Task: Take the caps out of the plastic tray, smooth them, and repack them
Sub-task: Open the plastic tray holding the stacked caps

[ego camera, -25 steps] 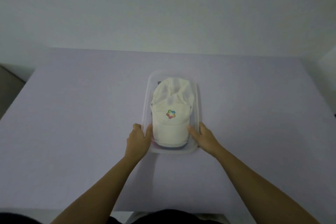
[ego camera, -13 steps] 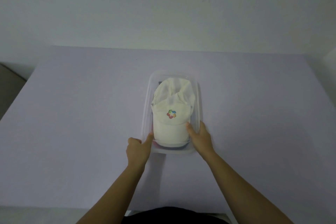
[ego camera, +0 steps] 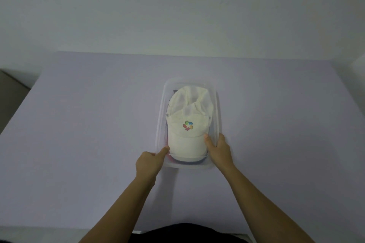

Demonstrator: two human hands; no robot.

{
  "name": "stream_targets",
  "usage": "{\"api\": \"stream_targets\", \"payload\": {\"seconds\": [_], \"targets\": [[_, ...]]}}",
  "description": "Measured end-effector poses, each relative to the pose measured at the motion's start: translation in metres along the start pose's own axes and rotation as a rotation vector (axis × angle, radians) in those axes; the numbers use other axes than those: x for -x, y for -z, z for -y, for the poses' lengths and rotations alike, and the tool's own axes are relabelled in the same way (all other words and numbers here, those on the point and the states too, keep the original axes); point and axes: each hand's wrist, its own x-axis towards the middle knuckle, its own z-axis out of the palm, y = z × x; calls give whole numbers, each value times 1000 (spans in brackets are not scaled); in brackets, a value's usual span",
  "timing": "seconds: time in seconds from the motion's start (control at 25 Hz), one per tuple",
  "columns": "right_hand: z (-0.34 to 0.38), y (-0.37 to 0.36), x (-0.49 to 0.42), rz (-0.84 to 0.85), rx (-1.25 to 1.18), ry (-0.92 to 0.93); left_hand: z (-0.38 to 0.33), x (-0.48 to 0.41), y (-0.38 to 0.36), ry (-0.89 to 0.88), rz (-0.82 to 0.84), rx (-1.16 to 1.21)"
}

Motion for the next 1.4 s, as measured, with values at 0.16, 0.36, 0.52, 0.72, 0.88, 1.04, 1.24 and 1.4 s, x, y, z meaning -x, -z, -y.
{"api": "stream_targets", "payload": {"seconds": [0.16,0.36,0.52,0.72,0.88,1.04,1.24,1.4], "targets": [[1,-1,1,-16,20,-1,-3,3,2,6,9,-28],[2,-1,0,-13,-15,-23,-8,9,5,-38,28,-65],[6,3,4,25,-71,-23,-8,12,5,-50,11,-39],[8,9,7,50,-136,-48,-11,19,4,-36,16,8],[7,11,8,49,-166,-63,-14,35,-6,-124,22,361],[13,14,9,124,-238,-76,-19,41,0,-189,175,787],[6,15,11,219,-90,-75,-19,-1,58,-327,102,1025],[1,11,13,185,191,30,-8,-47,134,-363,12,987]]}}
